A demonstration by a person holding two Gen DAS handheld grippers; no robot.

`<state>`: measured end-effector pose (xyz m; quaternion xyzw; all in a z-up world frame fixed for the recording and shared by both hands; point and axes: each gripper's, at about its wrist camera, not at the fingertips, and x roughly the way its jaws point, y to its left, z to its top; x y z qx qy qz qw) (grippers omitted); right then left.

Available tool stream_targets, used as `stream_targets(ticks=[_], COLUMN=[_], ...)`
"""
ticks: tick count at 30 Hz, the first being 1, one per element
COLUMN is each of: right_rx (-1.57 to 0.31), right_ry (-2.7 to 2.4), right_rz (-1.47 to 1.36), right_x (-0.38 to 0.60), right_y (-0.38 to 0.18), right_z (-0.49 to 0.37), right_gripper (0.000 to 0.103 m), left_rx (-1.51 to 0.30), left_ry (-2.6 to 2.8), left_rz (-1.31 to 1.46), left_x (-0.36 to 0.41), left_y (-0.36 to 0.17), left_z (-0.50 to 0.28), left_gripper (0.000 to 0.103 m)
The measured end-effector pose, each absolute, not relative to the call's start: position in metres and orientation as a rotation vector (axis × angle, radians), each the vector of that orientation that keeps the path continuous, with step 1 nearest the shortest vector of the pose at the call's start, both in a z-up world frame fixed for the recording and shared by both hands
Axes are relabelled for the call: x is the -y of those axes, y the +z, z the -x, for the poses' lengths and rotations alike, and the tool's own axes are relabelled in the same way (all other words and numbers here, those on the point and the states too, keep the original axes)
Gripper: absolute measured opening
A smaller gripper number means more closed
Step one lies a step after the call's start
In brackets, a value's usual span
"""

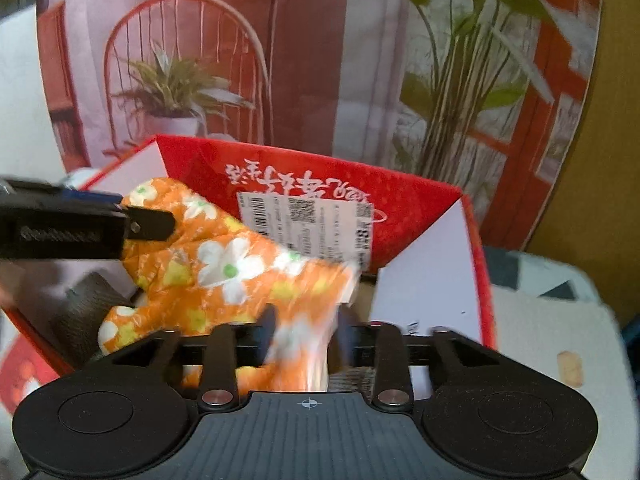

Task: Organize soft objects
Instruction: 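Open the left tool to drop the mitt into the box, then move the left tool down to the blue cotton-pad bag and close on it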

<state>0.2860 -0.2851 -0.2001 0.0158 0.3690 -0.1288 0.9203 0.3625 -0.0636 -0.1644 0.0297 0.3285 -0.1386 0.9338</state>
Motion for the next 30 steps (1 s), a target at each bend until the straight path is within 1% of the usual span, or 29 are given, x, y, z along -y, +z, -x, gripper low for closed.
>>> stream_targets(ticks=[1, 2, 3, 4, 9, 18, 25, 28, 30], right_rx=[-0.751, -0.746, -0.742, -0.739, -0.683, -0.506, -0.462, -0.49, -0.517], right_ry=[-0.266, -0.266, -0.268, -0.274, -0.249, -0.208, -0.191, -0.183, -0.183], right_rz=[-0.023, -0.019, -0.015, -0.009, -0.048, -0.091, -0.139, -0.183, -0.19], right_x=[0.283, 0.282, 0.28, 0.278, 0.275, 0.251, 0.23, 0.226, 0.222], right_y=[-0.199, -0.198, -0.196, -0.195, -0.182, -0.153, -0.161, -0.174, -0.184], right_z=[-0.285, -0.284, -0.282, -0.28, -0.26, -0.196, -0.151, -0.141, -0.138], right_gripper=[0.052, 0.056, 0.059, 0.061, 0.061, 0.06, 0.059, 0.059, 0.059], left_rx=[-0.67, -0.667, -0.66, -0.651, -0.631, -0.631, -0.634, -0.669, -0.694], left_ry=[-0.286, -0.287, -0.287, -0.285, -0.292, -0.31, -0.311, -0.322, -0.324], left_rz=[-0.065, -0.069, -0.075, -0.079, -0.053, 0.002, 0.012, 0.031, 0.043], left_x=[0.064, 0.063, 0.063, 0.063, 0.053, 0.034, 0.022, 0.021, 0.021], left_y=[-0.163, -0.161, -0.158, -0.156, -0.143, -0.139, -0.152, -0.166, -0.179], left_z=[-0.361, -0.358, -0.355, -0.352, -0.331, -0.264, -0.22, -0.21, -0.205], left_gripper=[0.06, 0.064, 0.066, 0.067, 0.067, 0.065, 0.065, 0.06, 0.054])
